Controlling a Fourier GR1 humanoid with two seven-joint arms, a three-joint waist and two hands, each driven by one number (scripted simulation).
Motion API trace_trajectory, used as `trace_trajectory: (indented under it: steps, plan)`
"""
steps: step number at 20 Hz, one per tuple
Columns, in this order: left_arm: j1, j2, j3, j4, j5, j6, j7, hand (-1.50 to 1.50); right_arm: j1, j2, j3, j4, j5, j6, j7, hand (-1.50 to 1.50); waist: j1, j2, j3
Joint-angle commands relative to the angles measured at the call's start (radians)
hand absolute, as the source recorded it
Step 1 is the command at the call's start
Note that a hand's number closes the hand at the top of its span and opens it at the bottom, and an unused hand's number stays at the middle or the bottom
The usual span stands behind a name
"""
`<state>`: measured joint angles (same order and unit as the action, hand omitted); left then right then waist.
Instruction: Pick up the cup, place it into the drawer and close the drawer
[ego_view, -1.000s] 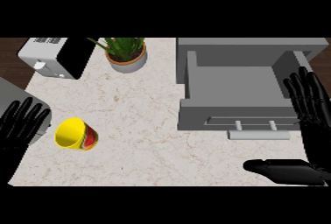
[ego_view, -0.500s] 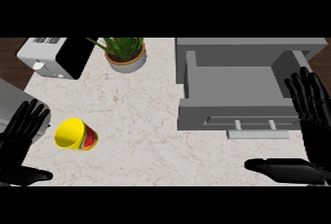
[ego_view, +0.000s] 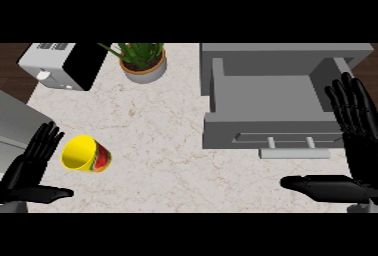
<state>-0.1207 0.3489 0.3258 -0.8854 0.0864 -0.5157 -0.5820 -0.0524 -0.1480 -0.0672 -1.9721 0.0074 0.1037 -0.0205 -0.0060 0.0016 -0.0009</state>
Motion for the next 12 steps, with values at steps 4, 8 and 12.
trace_trajectory:
  steps: [4, 8, 12]
  plan:
    - [-0.108, 0.023, -0.008, 0.352, -0.105, 0.020, -0.291, -1.50, -0.038, -0.006, -0.019, 0.011, -0.019, 0.016, 0.028, -1.50, -0.006, 0.003, -0.001]
    - [-0.127, 0.078, -0.003, 0.452, -0.102, -0.027, -0.354, -1.50, 0.047, 0.003, -0.007, -0.080, -0.017, 0.026, 0.035, -1.50, -0.010, 0.002, -0.002]
    - [-0.196, 0.084, -0.006, 0.536, -0.106, -0.026, -0.382, -1.50, -0.058, -0.003, -0.021, -0.002, -0.045, 0.029, 0.064, -1.50, -0.011, 0.006, -0.003]
